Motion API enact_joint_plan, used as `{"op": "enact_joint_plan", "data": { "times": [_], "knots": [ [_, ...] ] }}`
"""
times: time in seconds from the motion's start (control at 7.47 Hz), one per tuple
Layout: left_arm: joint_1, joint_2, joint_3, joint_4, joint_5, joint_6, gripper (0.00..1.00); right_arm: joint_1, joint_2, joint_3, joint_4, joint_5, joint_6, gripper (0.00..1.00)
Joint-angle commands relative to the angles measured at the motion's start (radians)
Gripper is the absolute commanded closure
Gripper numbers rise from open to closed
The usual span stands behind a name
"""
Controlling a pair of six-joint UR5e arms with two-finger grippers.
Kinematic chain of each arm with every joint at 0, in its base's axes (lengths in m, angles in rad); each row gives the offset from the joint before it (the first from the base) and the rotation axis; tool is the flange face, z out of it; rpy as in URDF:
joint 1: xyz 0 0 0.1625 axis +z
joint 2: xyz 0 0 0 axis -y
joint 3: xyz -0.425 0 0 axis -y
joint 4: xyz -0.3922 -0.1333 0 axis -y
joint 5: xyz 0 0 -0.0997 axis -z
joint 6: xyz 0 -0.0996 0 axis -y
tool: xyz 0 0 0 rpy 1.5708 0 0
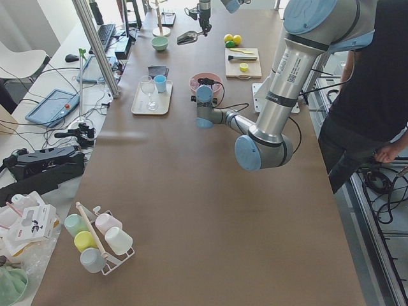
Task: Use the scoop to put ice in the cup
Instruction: 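Lift the scoop with the right gripper and carry it toward the pink bowl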
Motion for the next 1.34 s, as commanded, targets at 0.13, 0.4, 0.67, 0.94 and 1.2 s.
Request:
{"op": "enact_joint_plan", "data": {
  "times": [0.13,0.4,0.67,0.94,1.2],
  "knots": [
    [0.000,-0.011,0.000,0.004,-0.003,-0.003,0.01,-0.055,0.252,0.012,-0.521,0.008,-0.236,1.00],
    [-0.002,-0.014,0.000,0.004,-0.003,-0.003,0.01,-0.103,0.331,0.015,-0.596,0.066,-0.216,1.00],
    [-0.002,-0.014,0.002,0.004,-0.002,0.000,0.01,-0.165,0.450,0.025,-0.773,0.102,-0.199,1.00],
    [-0.002,-0.014,0.002,0.004,0.000,-0.001,0.01,-0.201,0.544,0.021,-0.911,0.149,-0.185,1.00],
    [-0.003,-0.014,0.002,0.004,0.003,-0.003,0.01,-0.202,0.526,0.016,-0.916,0.231,-0.133,1.00]
  ]
}}
